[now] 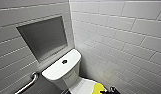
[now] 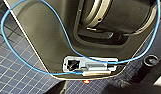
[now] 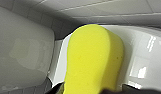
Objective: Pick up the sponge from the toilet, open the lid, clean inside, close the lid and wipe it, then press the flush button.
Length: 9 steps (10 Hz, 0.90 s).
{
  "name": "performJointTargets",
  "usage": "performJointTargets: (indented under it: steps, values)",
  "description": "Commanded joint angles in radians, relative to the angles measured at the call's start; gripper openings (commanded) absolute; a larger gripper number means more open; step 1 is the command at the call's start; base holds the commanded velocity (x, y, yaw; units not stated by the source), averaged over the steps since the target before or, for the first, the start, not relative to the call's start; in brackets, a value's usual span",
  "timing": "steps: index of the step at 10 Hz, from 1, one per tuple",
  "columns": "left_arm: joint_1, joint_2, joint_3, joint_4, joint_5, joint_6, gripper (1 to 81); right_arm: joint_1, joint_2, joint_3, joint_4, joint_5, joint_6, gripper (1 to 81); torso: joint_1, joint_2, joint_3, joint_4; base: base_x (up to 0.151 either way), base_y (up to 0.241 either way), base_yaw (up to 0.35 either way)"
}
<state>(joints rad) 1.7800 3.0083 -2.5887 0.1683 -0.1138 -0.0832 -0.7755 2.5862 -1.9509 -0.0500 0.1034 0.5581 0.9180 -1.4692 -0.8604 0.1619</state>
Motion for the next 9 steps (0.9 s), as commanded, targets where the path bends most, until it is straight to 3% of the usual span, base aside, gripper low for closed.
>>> performJointTargets:
  steps: [1, 3, 5, 9]
  values:
    - [0.036, -0.001, 0.002, -0.004, 0.083, -0.001, 81.1, 0.109, 0.008, -0.012, 0.002, -0.025, 0.000, 81.1, 0.000, 0.000, 0.000, 0.000, 0.000, 0.000, 0.000]
    - [0.036, 0.000, 0.002, -0.004, 0.083, -0.001, 81.1, 0.104, 0.025, -0.037, 0.004, -0.027, 0.002, 81.1, 0.000, 0.000, -0.097, 0.000, 0.000, 0.000, 0.000]
    - [0.036, 0.002, 0.002, -0.004, 0.082, -0.001, 81.1, 0.107, 0.027, -0.040, -0.001, -0.027, 0.023, 81.1, 0.000, 0.000, -0.054, 0.000, 0.000, 0.000, 0.000]
    - [0.036, 0.003, 0.002, -0.004, 0.082, -0.001, 81.1, 0.117, 0.019, 0.020, -0.014, -0.024, 0.022, 81.1, 0.001, 0.000, -0.077, 0.000, 0.000, 0.000, 0.000]
